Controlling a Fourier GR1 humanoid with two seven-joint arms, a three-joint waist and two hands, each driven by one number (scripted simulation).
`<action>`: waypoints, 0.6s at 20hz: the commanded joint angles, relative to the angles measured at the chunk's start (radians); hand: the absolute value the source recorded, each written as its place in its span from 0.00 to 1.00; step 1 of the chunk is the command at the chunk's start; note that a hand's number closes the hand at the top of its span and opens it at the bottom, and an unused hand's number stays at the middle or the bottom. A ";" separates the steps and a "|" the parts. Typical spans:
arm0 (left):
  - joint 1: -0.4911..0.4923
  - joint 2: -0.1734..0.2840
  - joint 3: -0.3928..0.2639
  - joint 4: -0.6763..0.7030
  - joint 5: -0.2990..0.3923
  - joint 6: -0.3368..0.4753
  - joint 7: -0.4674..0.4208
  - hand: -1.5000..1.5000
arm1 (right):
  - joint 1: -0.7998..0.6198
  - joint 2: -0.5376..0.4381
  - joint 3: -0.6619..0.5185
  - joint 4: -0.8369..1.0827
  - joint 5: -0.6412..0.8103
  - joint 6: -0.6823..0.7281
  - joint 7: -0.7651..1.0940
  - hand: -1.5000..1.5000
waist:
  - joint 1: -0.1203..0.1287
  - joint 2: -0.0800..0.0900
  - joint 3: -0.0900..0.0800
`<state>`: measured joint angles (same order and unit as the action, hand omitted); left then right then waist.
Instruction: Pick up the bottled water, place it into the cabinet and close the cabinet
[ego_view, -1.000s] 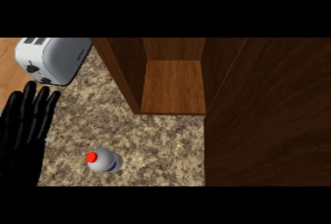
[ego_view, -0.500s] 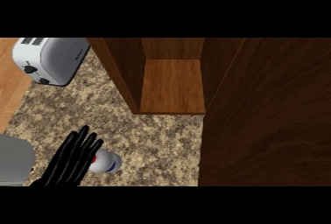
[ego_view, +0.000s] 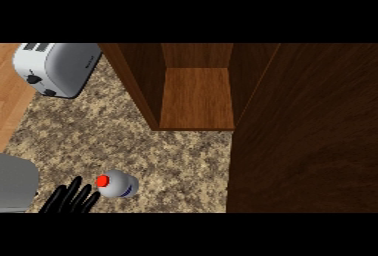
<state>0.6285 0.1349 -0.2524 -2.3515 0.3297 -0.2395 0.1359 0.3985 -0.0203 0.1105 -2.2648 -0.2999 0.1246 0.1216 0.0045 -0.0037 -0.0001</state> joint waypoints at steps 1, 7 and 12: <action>0.010 -0.014 -0.015 0.044 -0.029 -0.003 -0.022 0.00 | 0.119 0.016 0.034 -0.054 -0.020 0.034 -0.038 0.00 | -0.007 0.001 0.000; 0.147 0.017 0.062 0.046 0.011 -0.115 -0.155 0.00 | 0.177 -0.034 -0.001 -0.054 -0.040 0.088 -0.090 0.00 | -0.004 -0.001 0.000; 0.132 0.067 0.194 0.074 0.124 -0.187 -0.182 0.00 | 0.194 -0.001 0.078 -0.065 0.044 0.070 -0.121 0.00 | -0.004 0.000 0.000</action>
<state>0.7520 0.1767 -0.1339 -2.3115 0.3950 -0.3706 -0.0053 0.5329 -0.0214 0.1637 -2.2942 -0.2643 0.1746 0.0251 0.0025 -0.0032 -0.0002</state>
